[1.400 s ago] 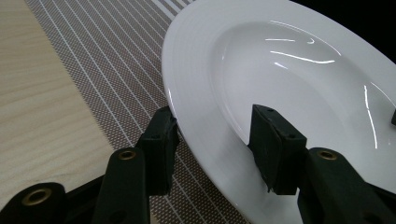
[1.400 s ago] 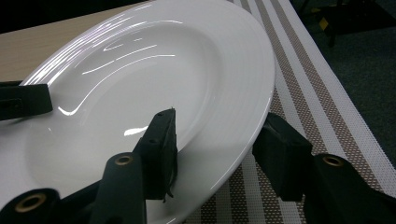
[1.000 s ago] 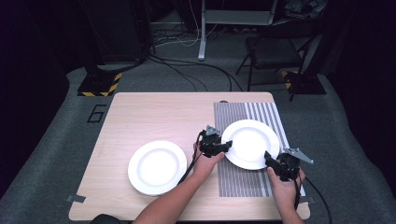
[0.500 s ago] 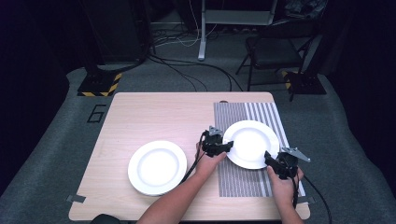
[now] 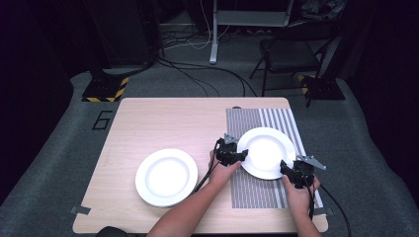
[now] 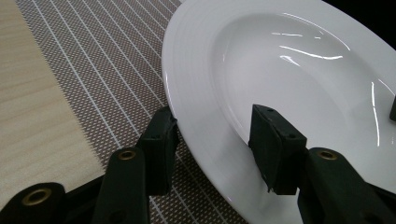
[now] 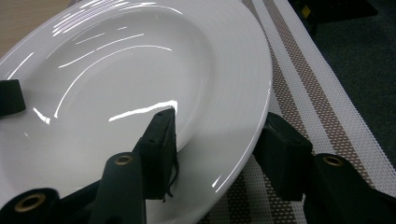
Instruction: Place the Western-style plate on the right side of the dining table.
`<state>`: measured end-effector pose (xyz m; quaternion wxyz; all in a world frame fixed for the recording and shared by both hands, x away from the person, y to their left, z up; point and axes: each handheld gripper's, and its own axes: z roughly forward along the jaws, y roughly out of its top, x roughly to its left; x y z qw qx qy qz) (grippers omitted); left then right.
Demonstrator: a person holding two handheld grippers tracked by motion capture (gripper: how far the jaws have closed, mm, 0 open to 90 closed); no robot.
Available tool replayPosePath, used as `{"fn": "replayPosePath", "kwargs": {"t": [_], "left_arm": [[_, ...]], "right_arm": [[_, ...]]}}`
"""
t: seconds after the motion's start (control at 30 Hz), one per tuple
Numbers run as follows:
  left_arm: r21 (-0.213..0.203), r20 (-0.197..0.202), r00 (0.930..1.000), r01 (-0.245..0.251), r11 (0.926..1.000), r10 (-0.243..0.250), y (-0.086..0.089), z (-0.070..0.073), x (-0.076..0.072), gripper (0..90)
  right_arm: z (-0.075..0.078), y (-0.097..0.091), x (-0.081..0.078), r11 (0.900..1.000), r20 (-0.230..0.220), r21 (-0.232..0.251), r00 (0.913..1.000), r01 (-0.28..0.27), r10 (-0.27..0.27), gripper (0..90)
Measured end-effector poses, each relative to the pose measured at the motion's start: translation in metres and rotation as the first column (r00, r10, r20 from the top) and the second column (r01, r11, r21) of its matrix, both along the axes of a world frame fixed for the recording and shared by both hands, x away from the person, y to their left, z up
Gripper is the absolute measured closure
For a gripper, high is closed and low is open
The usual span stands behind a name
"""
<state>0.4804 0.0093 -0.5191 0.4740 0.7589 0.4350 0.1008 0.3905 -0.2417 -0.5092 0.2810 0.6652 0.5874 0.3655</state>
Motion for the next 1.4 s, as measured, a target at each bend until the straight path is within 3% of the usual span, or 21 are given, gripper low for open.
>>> {"fn": "replayPosePath", "kwargs": {"t": [0.5, 0.6, 0.97, 1.4], "left_arm": [[0.003, 0.007, 1.0000, -0.004, 1.0000, 0.004, -0.002, -0.003, 0.004, 52.2], [-0.013, -0.006, 0.9999, -0.010, 0.9999, 0.010, -0.003, -0.003, 0.005, 52.0], [0.001, -0.006, 1.0000, -0.007, 1.0000, 0.007, -0.006, -0.004, 0.008, 51.5], [0.040, 0.041, 0.9992, 0.002, 0.9992, -0.003, -0.006, -0.003, 0.008, 49.8]], "right_arm": [[-0.003, -0.001, 0.007, 0.9997, -0.012, -0.022, 0.9998, 0.015, -0.016, 48.4], [-0.004, -0.003, 0.009, 0.9995, -0.013, -0.026, 0.9998, 0.016, -0.016, 48.3], [-0.004, -0.002, 0.012, 0.9993, -0.017, -0.026, 0.9995, 0.026, -0.026, 48.6], [-0.004, 0.000, 0.013, 0.9983, -0.026, -0.056, 0.9995, 0.016, -0.018, 46.0]]}}
